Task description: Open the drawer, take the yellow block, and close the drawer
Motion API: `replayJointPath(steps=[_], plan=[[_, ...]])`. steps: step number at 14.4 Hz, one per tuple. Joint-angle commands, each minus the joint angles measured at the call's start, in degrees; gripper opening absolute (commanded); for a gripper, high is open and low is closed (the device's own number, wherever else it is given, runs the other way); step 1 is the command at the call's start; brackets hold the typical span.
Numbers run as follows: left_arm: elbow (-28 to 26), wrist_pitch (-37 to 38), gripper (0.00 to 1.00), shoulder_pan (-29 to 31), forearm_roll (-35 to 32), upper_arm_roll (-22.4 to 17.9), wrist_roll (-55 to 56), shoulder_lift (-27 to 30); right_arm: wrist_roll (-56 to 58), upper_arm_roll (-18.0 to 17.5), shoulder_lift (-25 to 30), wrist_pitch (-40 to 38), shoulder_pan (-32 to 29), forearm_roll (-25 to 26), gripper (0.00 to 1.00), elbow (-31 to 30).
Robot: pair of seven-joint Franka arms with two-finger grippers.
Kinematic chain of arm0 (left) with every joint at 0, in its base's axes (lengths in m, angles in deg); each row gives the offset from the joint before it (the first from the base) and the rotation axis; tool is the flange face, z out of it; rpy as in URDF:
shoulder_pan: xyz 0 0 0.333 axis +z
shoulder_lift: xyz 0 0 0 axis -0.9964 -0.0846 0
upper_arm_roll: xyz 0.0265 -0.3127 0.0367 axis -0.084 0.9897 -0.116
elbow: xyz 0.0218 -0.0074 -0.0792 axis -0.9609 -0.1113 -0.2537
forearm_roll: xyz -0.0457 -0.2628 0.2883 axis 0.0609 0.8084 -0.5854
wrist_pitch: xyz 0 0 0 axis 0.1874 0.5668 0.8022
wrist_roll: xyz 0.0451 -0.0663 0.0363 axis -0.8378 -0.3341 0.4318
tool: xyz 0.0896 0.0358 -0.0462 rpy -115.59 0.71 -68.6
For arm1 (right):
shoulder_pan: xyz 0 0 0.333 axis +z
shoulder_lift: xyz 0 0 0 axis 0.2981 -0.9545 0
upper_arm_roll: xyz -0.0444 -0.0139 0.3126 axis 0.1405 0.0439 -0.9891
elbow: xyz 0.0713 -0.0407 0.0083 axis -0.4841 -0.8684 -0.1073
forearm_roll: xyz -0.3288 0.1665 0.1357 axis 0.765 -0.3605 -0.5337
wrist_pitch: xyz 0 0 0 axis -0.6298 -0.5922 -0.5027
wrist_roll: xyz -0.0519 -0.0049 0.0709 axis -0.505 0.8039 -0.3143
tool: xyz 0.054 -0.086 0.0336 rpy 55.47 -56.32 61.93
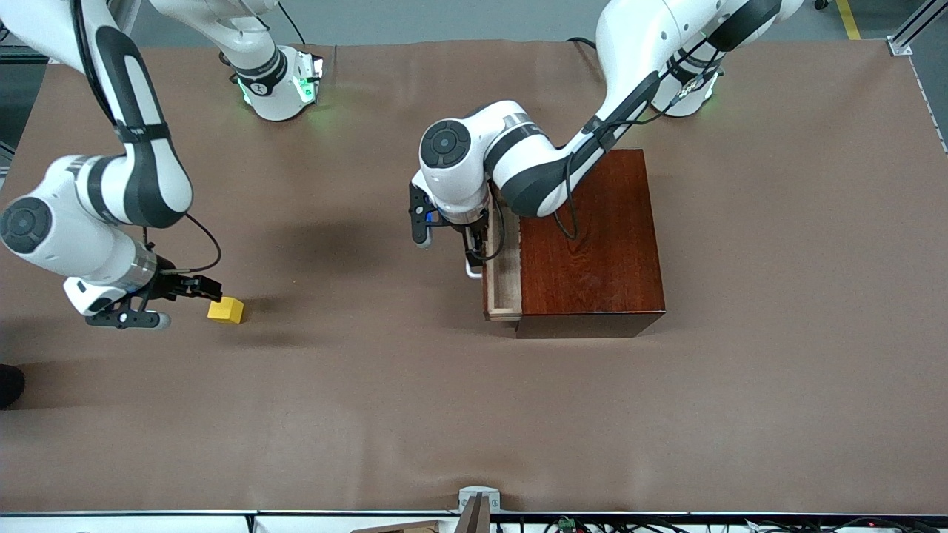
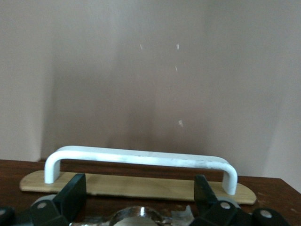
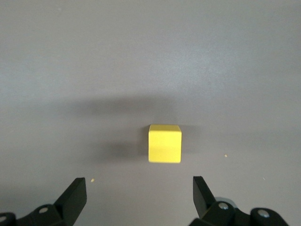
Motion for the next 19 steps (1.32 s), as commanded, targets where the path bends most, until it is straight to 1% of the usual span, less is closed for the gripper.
replayJointPath(steps=[1,3,5,9,12,14,16,18,19], plan=[[-1.2,5.1,1.0,0.4,-1.6,-0.6,0.9,2.2,0.4,-0.2,5.4,-5.8,-0.2,0.9,1.0,0.3],[-1.2,6.9,1.0,0.6,-1.9,-0.9,0.8,2.7,0.4,-0.1,7.4,-10.0,-0.2,0.9,1.0,2.0],[-0.2,9.4,1.0,0.7,-2.0,-1.3,0.7,3.1,0.3,-0.1,7.8,-15.1,-0.2,0.9,1.0,5.4],[-0.3,10.7,1.0,1.5,-2.0,-1.6,0.7,3.2,0.2,-0.1,7.6,-27.0,-0.3,1.2,1.0,15.9],[-0.3,12.7,1.0,1.6,-2.9,-2.3,0.7,3.6,-0.2,-0.3,7.7,-33.1,-0.1,4.4,1.0,21.5],[0.0,12.4,1.0,1.5,-3.0,-2.3,1.5,3.6,-0.1,-0.4,8.4,-34.8,-0.1,4.5,1.0,22.1],[1.8,11.1,1.0,1.3,-3.0,-3.0,2.7,3.7,-0.1,-1.0,11.7,-34.9,-0.3,4.5,1.0,20.1],[3.7,8.4,1.0,2.4,-2.9,-3.1,6.4,5.2,-0.4,-6.3,14.6,-35.3,-4.2,4.5,1.0,19.2],[3.7,6.6,1.0,3.5,-2.7,-3.1,8.1,6.4,-0.4,-7.3,15.0,-35.9,-5.0,4.5,1.0,19.3]])
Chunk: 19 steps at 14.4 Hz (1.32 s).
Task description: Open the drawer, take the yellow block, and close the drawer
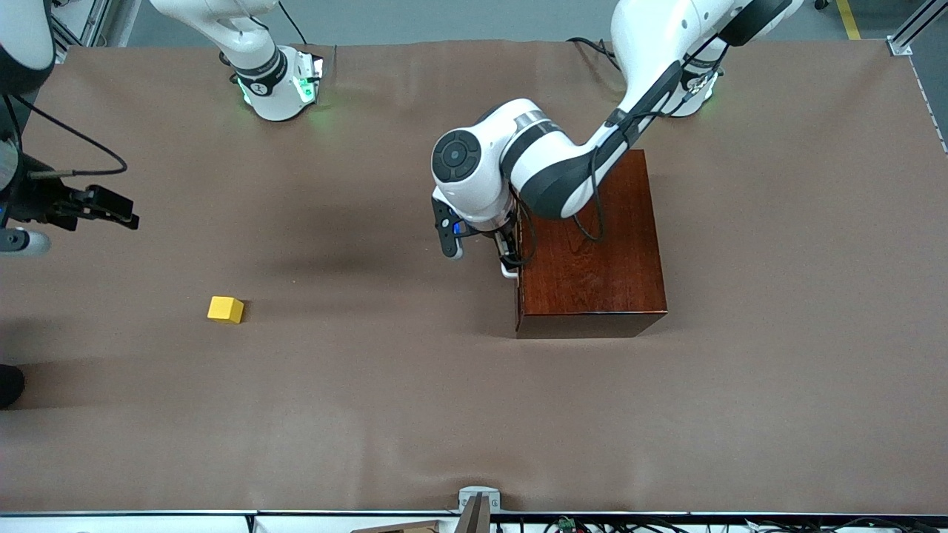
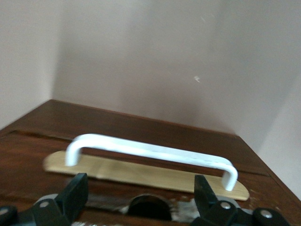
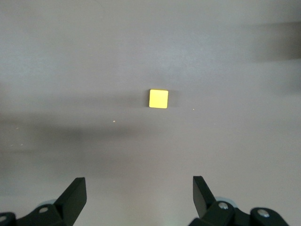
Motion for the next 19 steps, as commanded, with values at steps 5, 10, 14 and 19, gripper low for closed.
replayJointPath(steps=[5,10,14,19], plan=[[0.3,-1.3,1.0,8.8,-0.9,-1.1,11.8,11.9,-1.3,-1.4,6.0,-3.9,-1.3,0.7,1.0,-2.6],[-0.4,2.4,1.0,26.2,8.0,-0.7,11.3,19.2,-2.4,-1.8,7.0,-5.2,-1.9,0.5,1.0,-2.0],[-0.4,7.8,1.0,33.9,9.7,-0.8,11.5,22.7,-2.3,-1.6,7.0,-5.1,-1.0,0.6,1.0,-1.3],[-1.3,15.5,1.0,30.4,14.0,-11.7,13.0,27.4,-2.3,-1.5,6.7,-5.2,-1.1,1.0,1.0,0.0]])
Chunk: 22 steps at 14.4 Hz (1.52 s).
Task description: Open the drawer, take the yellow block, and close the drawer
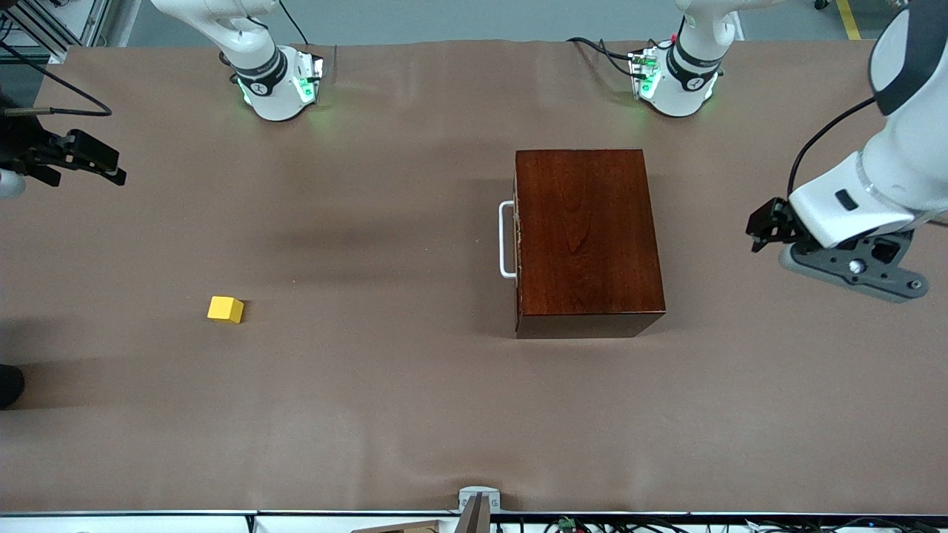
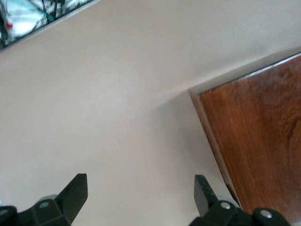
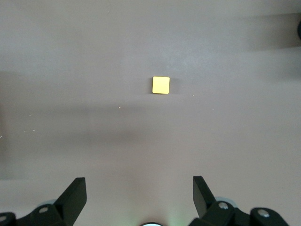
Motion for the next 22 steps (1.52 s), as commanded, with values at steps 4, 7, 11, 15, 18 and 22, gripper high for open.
replayJointPath(steps=[4,7,11,15,18,22], plan=[[-10.8,0.4,1.0,-6.7,9.4,-16.3,8.5,10.2,-0.9,0.0,0.8,-0.6,-0.4,0.9,1.0,0.6],[-22.1,-7.1,1.0,-6.6,9.5,-16.5,8.5,17.2,-0.7,0.0,0.7,-0.6,0.1,0.9,1.0,0.6],[-24.2,-7.6,1.0,-7.5,11.9,-20.0,9.2,19.3,-0.7,0.0,0.8,-0.6,0.0,0.9,1.0,0.7],[-23.6,-7.5,1.0,-7.4,11.8,-19.4,9.2,19.1,-0.7,0.1,0.7,-0.5,-0.4,1.0,1.0,0.8],[-23.6,-7.5,1.0,-7.3,11.8,-19.4,9.2,18.8,-0.7,0.1,0.7,-0.4,-0.4,1.0,1.0,0.8],[-22.9,-7.4,1.0,-7.1,11.8,-19.4,9.1,18.5,-0.7,0.1,0.8,-0.4,-0.4,1.1,1.0,0.8]])
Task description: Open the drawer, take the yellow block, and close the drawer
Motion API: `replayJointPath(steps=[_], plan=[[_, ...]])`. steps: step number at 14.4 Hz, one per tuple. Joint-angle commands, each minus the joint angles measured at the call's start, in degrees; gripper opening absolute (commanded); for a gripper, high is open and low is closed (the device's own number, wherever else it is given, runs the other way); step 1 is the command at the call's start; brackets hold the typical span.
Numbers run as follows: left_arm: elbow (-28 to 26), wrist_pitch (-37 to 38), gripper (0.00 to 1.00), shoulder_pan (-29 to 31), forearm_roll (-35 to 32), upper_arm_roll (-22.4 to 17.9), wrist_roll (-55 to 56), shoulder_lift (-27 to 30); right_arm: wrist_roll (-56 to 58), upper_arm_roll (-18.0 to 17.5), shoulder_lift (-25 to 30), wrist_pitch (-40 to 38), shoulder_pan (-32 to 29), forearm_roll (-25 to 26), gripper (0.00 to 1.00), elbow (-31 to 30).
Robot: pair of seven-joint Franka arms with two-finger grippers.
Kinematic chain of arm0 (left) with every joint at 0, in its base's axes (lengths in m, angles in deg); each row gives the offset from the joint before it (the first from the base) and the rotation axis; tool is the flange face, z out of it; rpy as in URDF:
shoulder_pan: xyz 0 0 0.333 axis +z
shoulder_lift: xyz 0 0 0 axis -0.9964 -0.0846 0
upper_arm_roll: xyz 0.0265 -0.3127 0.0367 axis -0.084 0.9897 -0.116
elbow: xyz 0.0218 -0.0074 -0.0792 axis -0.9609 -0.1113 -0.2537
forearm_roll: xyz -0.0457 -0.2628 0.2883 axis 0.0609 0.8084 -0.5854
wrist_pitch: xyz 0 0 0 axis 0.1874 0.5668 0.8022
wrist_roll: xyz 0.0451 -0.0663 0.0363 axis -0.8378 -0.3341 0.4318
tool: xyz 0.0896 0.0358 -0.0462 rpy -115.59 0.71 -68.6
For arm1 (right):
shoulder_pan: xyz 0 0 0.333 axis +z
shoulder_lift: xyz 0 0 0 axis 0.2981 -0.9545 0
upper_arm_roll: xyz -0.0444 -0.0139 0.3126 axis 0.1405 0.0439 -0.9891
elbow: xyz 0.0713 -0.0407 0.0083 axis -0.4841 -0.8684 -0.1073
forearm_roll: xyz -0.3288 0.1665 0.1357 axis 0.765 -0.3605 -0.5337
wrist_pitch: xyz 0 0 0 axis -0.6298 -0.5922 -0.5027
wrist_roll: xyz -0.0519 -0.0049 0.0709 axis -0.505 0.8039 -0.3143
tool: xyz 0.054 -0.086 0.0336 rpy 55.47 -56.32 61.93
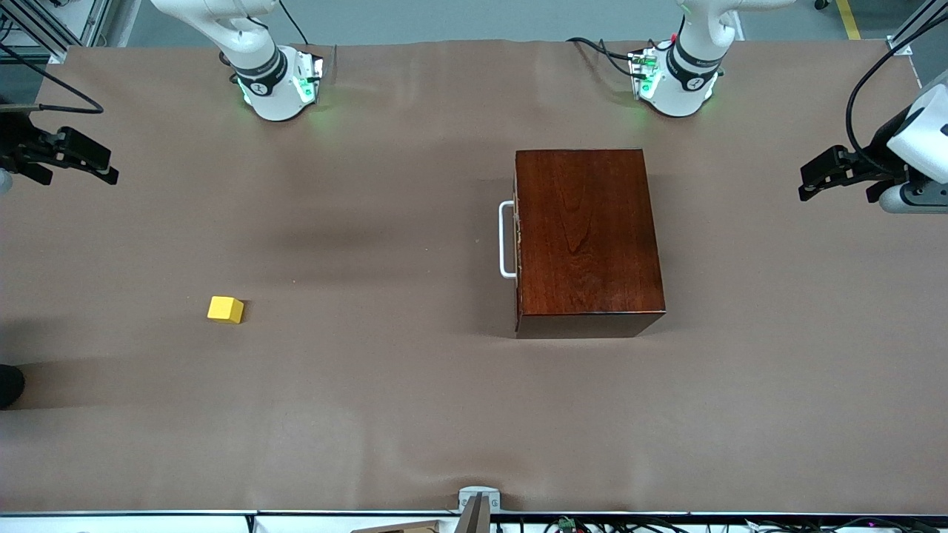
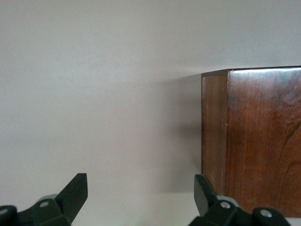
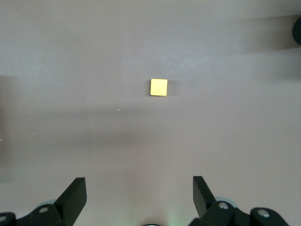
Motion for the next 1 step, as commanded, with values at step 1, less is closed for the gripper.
replayJointPath(steps=[1], plan=[[-0.2,-0.7,1.0,-0.1,0.9,-0.2,0.5,0.6,-0.7,-0.3,0.7,-0.3,-0.4,1.0,1.0,0.1]])
